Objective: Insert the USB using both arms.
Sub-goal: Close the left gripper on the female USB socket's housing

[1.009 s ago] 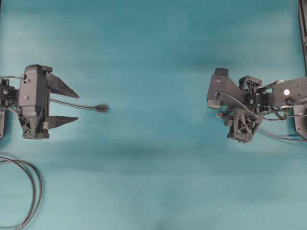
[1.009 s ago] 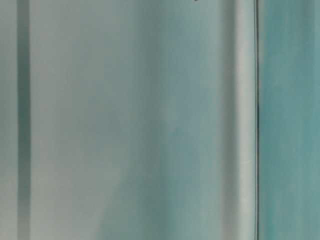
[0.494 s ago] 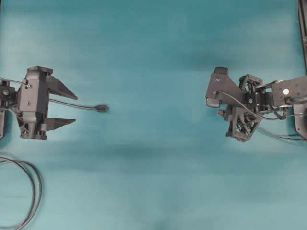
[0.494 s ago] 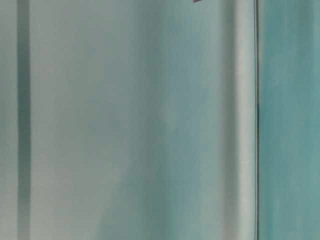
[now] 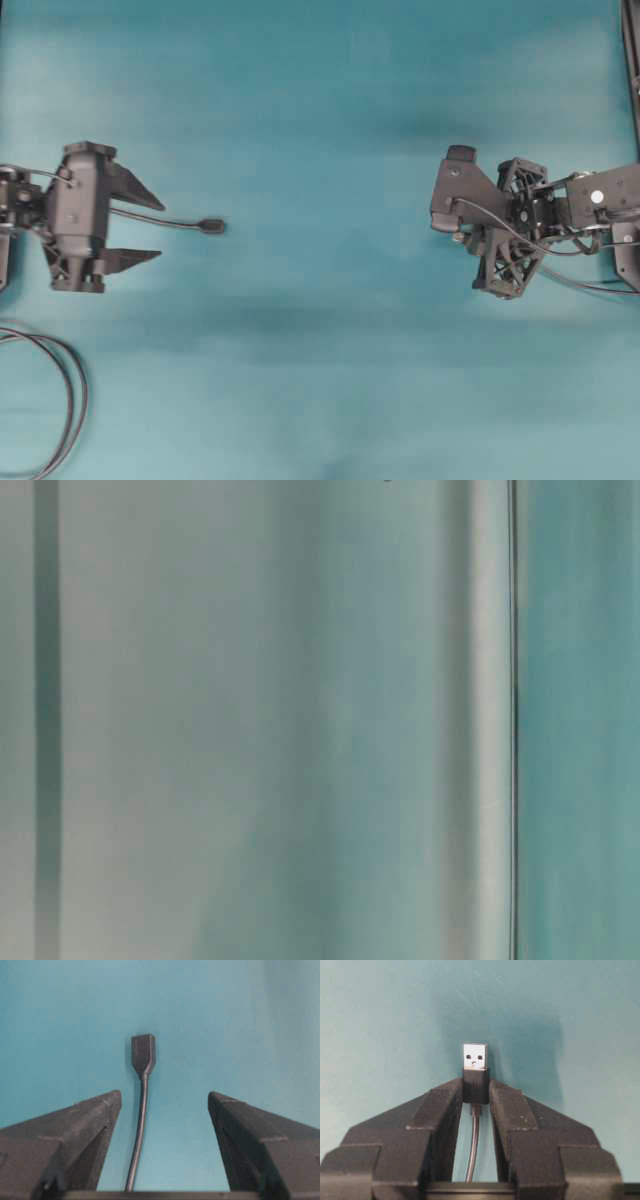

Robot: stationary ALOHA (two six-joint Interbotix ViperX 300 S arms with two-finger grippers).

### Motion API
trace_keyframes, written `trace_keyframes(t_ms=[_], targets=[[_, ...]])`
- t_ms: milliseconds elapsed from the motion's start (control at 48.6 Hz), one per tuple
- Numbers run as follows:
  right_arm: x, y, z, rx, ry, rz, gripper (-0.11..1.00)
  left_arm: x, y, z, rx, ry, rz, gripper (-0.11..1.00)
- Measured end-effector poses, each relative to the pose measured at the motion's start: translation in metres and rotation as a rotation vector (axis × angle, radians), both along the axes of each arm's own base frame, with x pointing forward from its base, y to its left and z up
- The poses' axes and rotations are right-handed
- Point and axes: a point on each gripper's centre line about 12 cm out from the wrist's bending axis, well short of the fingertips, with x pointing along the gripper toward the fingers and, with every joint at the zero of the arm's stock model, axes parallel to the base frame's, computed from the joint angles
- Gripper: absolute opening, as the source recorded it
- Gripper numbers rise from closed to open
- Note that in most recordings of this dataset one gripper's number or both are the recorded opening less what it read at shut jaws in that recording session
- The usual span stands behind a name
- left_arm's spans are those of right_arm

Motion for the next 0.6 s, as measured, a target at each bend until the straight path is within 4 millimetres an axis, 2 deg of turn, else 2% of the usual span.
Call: trace_keyframes(t_ms=[144,350,597], targets=[[0.0,0.0,0.0,0.0,0.002,0.001,0.21,0.011,0.002,-0.011,0.0,0.015,0.005,0.84],[0.0,0.002,0.0,0.0,0.0,0.009,0.21,0.031,0.005,-0.016,0.002,-0.009,0.017,0.84],[0.0,0.003,0.0,-0.001,0.0,0.014,0.21,0.044,0.008,-0.026,-0.001,0.021,0.024,0.84]])
